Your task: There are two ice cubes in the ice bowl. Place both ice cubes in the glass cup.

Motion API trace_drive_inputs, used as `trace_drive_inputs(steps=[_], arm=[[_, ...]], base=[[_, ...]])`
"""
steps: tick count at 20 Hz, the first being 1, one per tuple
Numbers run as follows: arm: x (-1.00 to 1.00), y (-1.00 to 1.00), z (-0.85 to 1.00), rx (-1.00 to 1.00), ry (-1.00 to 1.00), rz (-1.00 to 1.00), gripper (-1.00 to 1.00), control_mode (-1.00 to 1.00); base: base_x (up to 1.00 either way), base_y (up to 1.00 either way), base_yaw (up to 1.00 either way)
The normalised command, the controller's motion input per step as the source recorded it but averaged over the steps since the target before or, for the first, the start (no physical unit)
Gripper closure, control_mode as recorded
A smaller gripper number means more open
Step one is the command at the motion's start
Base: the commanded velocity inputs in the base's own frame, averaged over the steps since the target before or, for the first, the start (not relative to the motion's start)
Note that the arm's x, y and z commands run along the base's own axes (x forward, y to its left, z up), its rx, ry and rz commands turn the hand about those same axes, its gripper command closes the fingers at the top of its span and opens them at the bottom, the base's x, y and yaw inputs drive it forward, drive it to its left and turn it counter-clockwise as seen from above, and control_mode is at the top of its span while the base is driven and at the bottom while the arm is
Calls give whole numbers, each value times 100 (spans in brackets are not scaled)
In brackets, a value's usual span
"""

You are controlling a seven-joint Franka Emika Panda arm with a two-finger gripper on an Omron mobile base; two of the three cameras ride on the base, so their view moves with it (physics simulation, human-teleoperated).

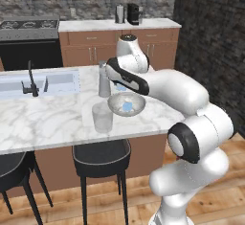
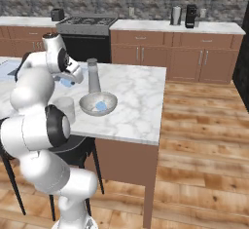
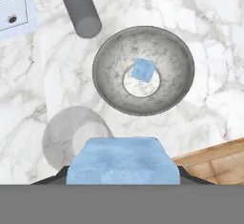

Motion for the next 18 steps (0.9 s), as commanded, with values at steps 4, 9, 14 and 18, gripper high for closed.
trace_drive_inputs(steps=[4,9,14,18], arm=[[-16,74,27,-2,-24,2,100,-100],[-4,53,2,-7,-23,2,100,-100],[0,30,-3,-11,-5,6,100,-100],[0,1,-5,-1,7,2,100,-100]], base=[[0,0,0],[0,0,0],[0,0,0],[0,0,0]])
